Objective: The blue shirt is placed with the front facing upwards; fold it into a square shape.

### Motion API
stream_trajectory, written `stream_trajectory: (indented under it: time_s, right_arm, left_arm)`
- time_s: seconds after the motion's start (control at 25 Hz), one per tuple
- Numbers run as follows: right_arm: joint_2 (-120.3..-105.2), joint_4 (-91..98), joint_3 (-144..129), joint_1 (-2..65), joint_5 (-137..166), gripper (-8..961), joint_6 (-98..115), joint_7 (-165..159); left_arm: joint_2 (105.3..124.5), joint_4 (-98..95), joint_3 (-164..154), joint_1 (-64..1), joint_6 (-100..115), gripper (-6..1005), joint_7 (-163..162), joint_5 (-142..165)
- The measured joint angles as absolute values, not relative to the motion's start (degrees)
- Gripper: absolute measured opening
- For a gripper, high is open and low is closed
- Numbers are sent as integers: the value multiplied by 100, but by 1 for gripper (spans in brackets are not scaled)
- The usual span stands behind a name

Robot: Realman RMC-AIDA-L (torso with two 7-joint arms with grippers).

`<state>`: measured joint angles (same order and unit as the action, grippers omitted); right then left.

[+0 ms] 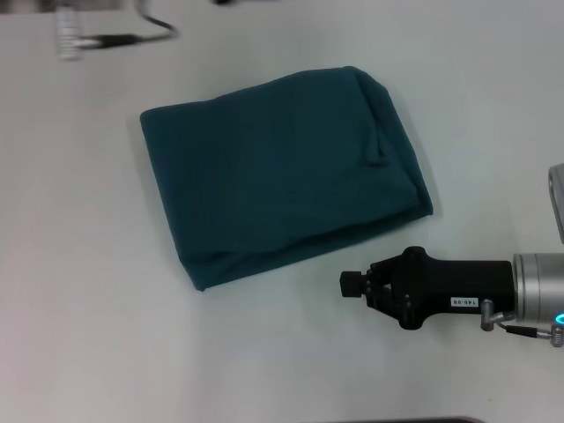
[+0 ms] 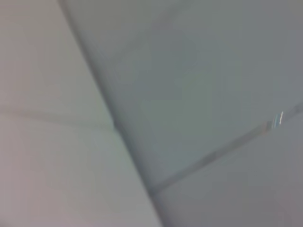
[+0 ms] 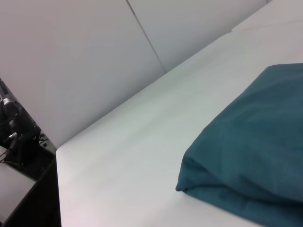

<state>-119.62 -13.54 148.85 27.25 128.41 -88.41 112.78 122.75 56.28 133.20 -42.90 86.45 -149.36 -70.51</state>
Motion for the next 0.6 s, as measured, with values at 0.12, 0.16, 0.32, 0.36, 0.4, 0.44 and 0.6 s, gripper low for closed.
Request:
stream_trajectory:
  time_s: [0.12, 0.16, 0.32, 0.36, 0.4, 0.44, 0.6]
  right_arm:
    - [-11959, -1403, 14930, 2741, 12773, 34, -8854, 11038]
    - [-11953, -1427, 14940, 2758, 12710, 35, -8866, 10845]
    - [-11882, -1709, 14948, 2859, 12303, 36, -9251, 9836]
    - [-11866, -1812, 14948, 2871, 12197, 36, -9459, 9669]
    - [-11842, -1948, 14949, 2889, 12036, 37, -9749, 9489]
    - [-11824, -2064, 14950, 2901, 11922, 37, -9943, 9397]
    - [-11742, -2702, 14889, 3087, 11630, 176, -10455, 8526]
  left_arm:
    - [12134, 5620, 13745, -3852, 8836, 522, -14808, -7486]
    - [12092, 5617, 13834, -3698, 8861, 555, -14800, -7597]
    - [11937, 5620, 14256, -3078, 8926, 690, -14695, -8004]
    - [11915, 5614, 14339, -2972, 8934, 735, -14658, -8053]
    - [11889, 5609, 14457, -2833, 8939, 781, -14610, -8102]
    - [11867, 5601, 14576, -2721, 8940, 826, -14567, -8122]
    - [11830, 5494, 14996, -2449, 8989, 927, -14392, -8144]
